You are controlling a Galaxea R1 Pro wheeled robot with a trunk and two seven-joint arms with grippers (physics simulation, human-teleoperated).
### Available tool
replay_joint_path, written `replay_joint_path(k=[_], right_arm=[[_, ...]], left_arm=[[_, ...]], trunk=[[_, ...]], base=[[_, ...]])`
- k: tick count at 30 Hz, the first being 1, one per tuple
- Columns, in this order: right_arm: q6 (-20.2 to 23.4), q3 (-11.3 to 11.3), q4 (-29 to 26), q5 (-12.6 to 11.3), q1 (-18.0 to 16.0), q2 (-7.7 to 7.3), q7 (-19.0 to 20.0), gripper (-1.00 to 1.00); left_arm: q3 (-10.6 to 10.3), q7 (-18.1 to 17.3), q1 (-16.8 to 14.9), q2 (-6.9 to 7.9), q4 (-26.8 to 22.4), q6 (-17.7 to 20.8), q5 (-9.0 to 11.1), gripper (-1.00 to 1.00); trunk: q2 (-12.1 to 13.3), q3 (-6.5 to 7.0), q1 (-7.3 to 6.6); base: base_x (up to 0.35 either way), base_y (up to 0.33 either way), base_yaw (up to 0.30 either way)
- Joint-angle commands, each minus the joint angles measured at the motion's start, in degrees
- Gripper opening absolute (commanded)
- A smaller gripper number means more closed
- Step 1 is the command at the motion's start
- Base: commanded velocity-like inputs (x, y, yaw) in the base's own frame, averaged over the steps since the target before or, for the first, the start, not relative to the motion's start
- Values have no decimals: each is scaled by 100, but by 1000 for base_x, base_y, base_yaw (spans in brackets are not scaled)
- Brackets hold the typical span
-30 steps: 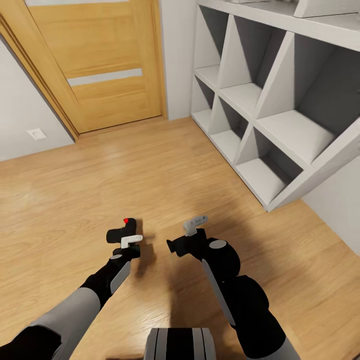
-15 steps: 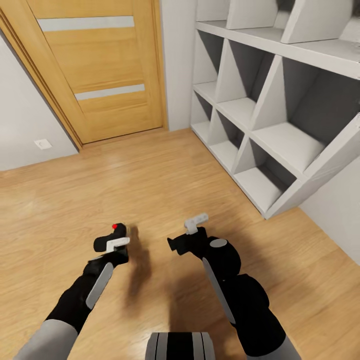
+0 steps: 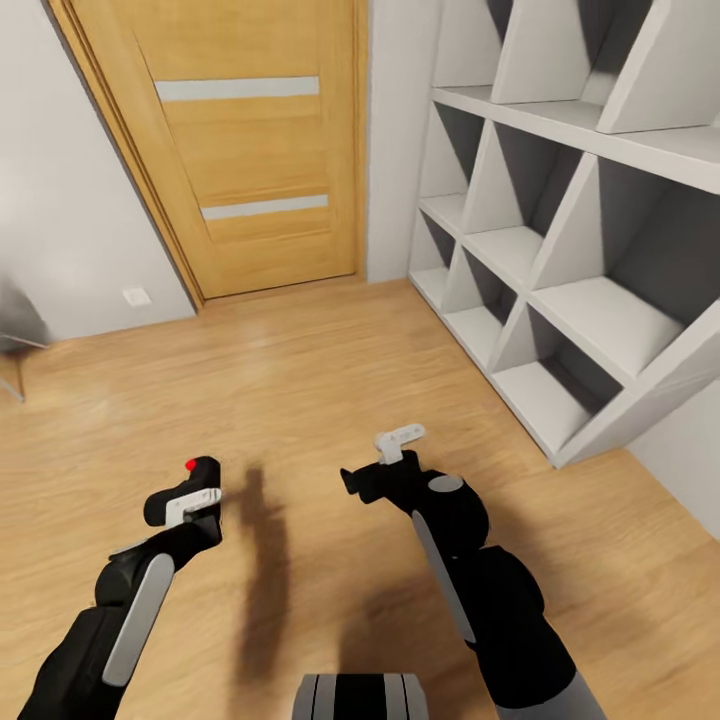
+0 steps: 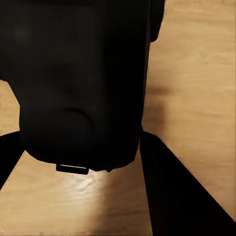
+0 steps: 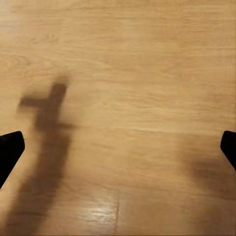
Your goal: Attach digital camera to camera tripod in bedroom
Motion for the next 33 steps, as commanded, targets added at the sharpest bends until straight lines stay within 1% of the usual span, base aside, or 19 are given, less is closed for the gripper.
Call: replay_joint_path(k=[1,3,4,8,14,33], right_arm=[[21,-8,-6,31,-1,2,41,100],[16,-12,-6,31,2,2,41,100],[12,-17,-9,30,4,2,42,100],[10,-7,-8,30,11,2,42,100],[16,13,-13,30,14,2,49,100],[10,15,-12,30,19,2,58,100]], left_arm=[[2,35,14,-4,-25,36,41,-100],[6,36,61,-10,-46,38,51,-100],[11,36,176,-16,-52,27,85,-100],[9,18,252,-18,-44,15,103,-100],[-1,52,299,-27,-45,10,96,-100],[7,73,302,-30,-24,9,69,-100]], trunk=[[0,18,-3],[3,62,-8],[4,84,-11],[9,172,-21],[17,300,-37],[43,718,-86]], base=[[0,0,287],[0,0,289],[0,0,293],[0,0,294],[0,0,294],[0,0,295]])
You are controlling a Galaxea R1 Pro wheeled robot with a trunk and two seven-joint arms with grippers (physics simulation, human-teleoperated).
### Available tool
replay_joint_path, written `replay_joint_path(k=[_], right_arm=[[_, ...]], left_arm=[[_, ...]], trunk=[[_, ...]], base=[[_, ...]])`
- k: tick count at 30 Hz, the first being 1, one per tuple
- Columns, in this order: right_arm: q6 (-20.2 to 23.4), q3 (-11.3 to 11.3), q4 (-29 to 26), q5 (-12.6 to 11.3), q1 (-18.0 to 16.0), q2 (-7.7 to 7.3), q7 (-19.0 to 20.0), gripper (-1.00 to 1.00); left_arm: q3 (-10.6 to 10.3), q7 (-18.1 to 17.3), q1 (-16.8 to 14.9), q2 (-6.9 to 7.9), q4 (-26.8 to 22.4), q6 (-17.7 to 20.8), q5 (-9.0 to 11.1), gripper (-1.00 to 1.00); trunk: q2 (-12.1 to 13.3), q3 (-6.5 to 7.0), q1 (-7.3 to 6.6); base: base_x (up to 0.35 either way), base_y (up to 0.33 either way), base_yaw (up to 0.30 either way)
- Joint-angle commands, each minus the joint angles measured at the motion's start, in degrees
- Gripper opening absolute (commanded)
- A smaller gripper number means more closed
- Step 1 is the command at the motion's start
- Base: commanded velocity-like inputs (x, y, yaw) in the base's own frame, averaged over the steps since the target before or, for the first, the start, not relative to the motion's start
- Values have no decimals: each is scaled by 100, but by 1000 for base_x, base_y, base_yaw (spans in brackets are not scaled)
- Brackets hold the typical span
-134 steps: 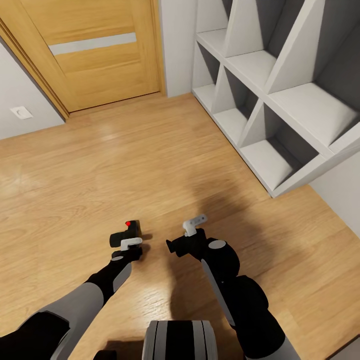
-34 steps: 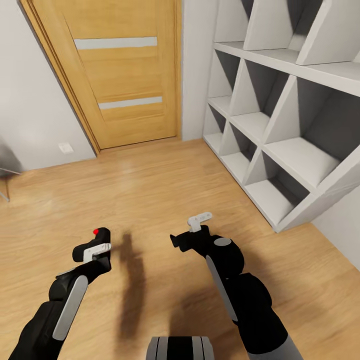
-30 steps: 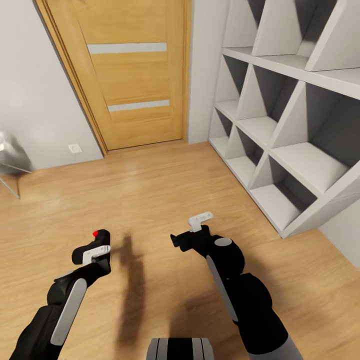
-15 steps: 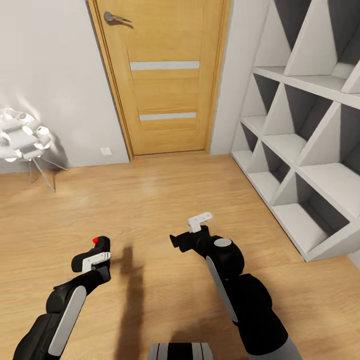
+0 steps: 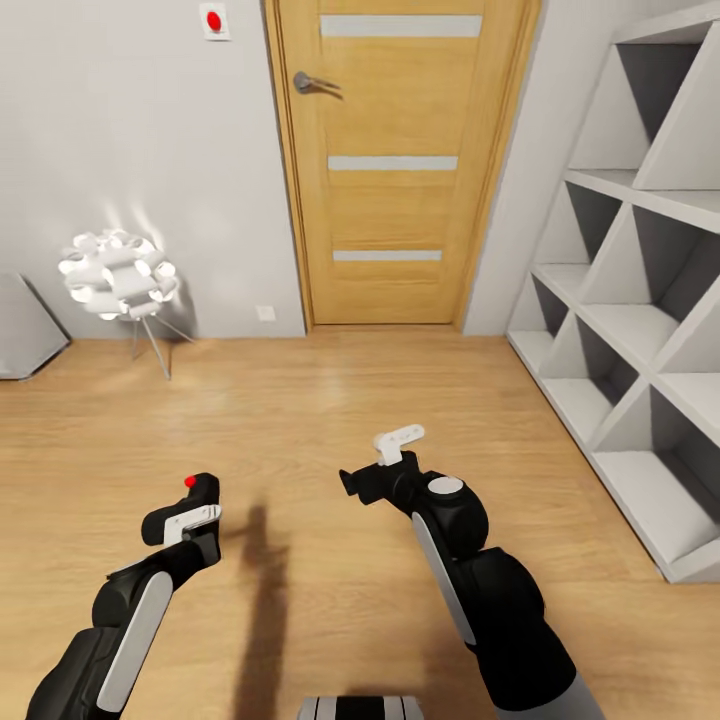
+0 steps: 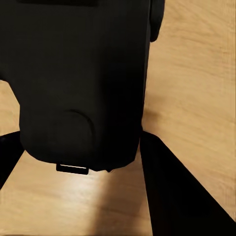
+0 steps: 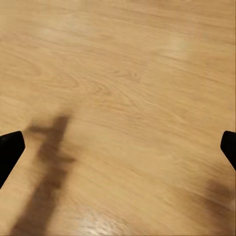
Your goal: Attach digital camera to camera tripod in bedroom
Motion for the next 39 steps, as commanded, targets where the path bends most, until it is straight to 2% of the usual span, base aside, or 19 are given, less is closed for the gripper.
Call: replay_joint_path(k=[1,39], right_arm=[[27,-4,-6,32,-2,2,42,100],[41,13,-6,32,2,2,77,100]], left_arm=[[-2,34,-3,1,-6,31,37,-100],[-28,-95,-4,13,-5,88,109,-100]], trunk=[[0,18,-3],[51,838,-101]], base=[[0,0,295],[0,0,295]])
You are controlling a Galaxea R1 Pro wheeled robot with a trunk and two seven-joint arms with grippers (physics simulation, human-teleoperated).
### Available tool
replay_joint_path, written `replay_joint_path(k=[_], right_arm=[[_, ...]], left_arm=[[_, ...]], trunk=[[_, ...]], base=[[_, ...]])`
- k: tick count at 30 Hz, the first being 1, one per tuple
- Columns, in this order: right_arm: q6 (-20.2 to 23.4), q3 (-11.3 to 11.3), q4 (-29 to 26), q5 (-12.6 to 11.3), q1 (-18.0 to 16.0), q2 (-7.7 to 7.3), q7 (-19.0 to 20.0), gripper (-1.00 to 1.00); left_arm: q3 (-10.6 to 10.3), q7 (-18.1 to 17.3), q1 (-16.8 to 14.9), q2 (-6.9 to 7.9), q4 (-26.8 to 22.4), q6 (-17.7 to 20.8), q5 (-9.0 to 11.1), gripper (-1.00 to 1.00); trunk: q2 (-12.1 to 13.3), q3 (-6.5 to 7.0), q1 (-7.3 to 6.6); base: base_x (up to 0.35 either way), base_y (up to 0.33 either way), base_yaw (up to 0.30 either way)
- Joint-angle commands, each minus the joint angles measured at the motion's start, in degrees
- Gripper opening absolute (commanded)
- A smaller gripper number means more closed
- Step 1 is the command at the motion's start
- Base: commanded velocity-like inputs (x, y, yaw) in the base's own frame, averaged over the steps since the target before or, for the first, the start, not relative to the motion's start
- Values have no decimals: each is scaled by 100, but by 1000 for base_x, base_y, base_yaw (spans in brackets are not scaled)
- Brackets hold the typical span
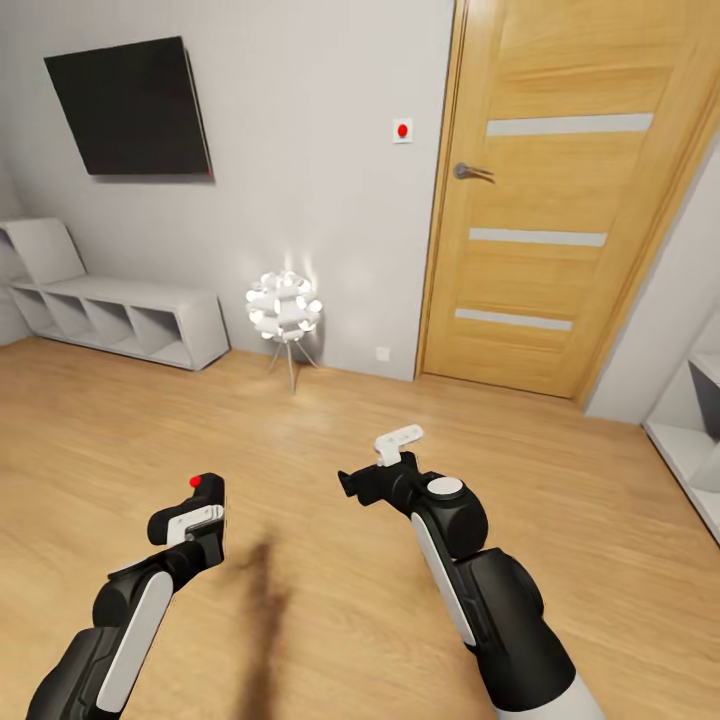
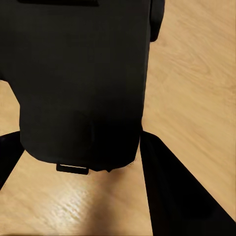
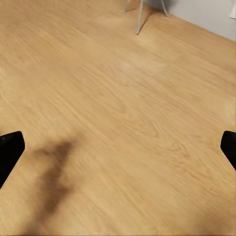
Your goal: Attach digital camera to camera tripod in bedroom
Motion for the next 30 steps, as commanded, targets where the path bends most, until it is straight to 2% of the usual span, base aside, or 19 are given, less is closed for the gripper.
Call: replay_joint_path(k=[1,6,22,30], right_arm=[[29,-4,-6,32,-3,2,40,100],[31,-3,-7,32,-3,2,40,100],[47,-3,-5,32,-3,2,40,100],[49,-3,-7,32,-3,2,40,100]], left_arm=[[-4,31,-5,3,-7,34,37,-100],[-11,19,-3,5,-7,40,40,-100],[-23,-63,-5,-1,-7,52,42,-100],[-27,-65,-2,4,-7,53,42,-100]], trunk=[[-1,15,-4],[7,116,-17],[649,369,-368],[970,503,-544]], base=[[0,0,295],[0,0,295],[0,0,292],[0,0,121]])
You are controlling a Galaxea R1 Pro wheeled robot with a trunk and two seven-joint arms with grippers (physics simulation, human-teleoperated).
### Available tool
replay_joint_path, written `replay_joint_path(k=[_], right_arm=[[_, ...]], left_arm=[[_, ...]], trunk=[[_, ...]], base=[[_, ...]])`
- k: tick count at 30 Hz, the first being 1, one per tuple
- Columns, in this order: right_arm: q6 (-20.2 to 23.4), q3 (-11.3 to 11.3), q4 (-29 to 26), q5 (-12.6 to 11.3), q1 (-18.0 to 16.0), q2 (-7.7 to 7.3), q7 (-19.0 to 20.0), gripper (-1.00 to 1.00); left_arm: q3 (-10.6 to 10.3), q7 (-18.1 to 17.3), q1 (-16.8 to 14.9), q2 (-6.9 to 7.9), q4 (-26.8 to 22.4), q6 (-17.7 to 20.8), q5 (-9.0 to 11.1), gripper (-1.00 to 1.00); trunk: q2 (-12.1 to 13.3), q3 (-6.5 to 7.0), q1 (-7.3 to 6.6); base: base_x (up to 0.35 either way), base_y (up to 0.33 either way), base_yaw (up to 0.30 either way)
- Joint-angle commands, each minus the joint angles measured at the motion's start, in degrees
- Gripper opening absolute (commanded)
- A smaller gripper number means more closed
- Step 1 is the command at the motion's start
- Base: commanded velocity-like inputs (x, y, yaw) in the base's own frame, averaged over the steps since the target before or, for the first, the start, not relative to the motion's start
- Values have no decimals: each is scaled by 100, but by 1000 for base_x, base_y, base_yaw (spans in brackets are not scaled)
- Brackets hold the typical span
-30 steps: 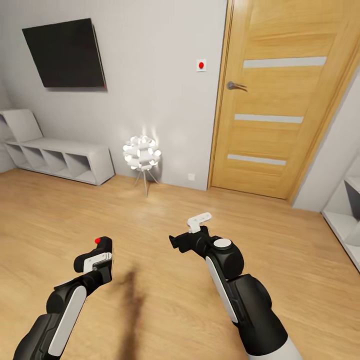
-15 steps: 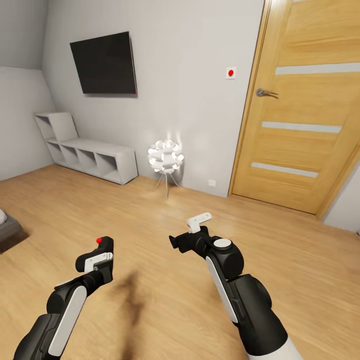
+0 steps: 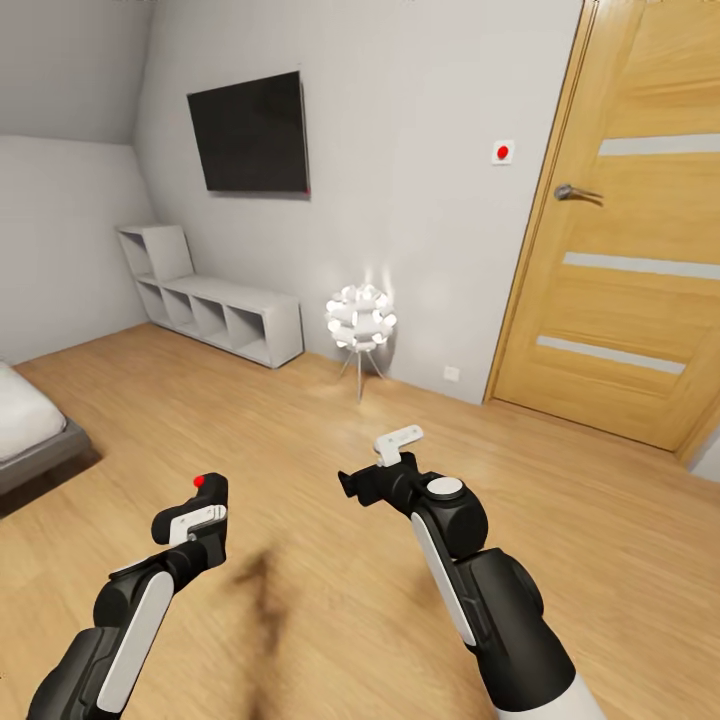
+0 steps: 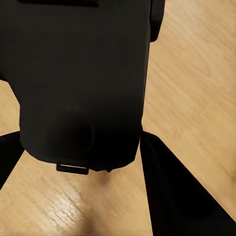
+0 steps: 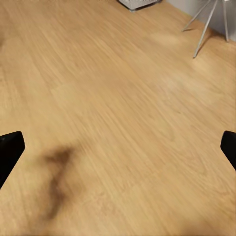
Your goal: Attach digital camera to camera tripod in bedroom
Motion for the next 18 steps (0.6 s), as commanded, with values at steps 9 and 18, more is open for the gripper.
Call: replay_joint_path(k=[9,18], right_arm=[[42,-7,-4,32,-4,2,40,100],[45,-11,0,32,-4,2,40,100]], left_arm=[[-102,-1,-5,31,-168,374,39,-100],[-169,-391,-87,71,-592,1423,31,-100]], trunk=[[360,155,-199],[721,317,-397]], base=[[0,0,143],[0,0,279]])
